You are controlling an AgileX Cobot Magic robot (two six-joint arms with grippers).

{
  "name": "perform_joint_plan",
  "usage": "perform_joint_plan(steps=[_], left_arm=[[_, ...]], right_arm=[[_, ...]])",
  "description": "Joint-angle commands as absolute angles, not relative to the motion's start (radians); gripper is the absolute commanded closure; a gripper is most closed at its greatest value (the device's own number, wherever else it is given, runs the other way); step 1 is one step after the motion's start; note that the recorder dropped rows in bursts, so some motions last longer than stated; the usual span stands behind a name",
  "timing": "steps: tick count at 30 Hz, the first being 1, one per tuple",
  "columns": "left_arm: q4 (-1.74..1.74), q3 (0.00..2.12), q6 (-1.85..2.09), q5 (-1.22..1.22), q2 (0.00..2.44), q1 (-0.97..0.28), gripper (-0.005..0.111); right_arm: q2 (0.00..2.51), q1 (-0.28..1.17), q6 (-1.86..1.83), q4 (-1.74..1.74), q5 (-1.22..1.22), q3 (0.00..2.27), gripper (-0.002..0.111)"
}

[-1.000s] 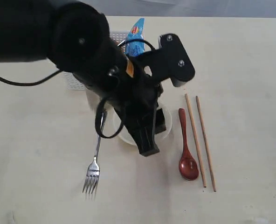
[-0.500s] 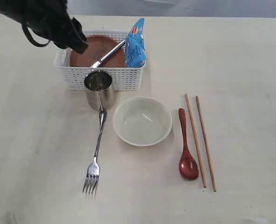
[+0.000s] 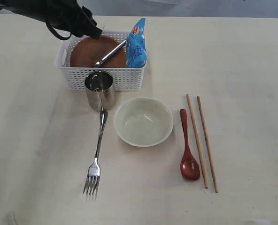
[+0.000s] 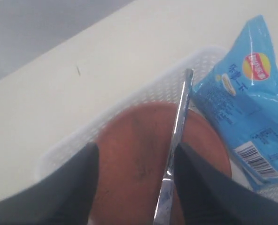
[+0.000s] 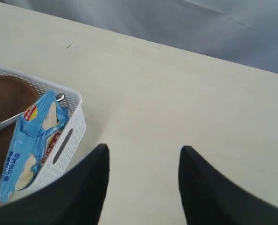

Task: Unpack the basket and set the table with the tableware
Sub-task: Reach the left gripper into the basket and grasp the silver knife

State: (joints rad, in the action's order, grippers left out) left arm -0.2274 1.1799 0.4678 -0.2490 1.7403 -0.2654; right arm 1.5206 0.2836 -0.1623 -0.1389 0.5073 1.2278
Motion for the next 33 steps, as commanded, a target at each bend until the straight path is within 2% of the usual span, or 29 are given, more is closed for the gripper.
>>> perform_joint_plan(steps=[1,4,12,21,33], left_arm=[[-0.249,1.299,0.471,-0.346,1.861,-0.280,0.059],[-0.251,1.417,0.471,-0.490,1.950,-0.280,0.059],[-0.267,1.618,0.476,-0.644,2.095,-0.280,0.059],[-0.277,1.626,0.531,-0.696,2.115,-0.280,0.059],[-0.277,1.626,0.568,-0.628,2.164,-0.280,0.059]], right_arm=[[1.523,0.282,-0.181,-0.129,0.499,1.232,0.063],[1.523,0.282,-0.181,-0.129,0.499,1.232,0.063],[1.523,0.282,-0.183,-0.129,0.504,1.232,0.063],[1.523,0.282,-0.187,-0.129,0.501,1.232,0.063],[1.523,0.282,-0.187,-0.129,0.501,1.232,0.063]])
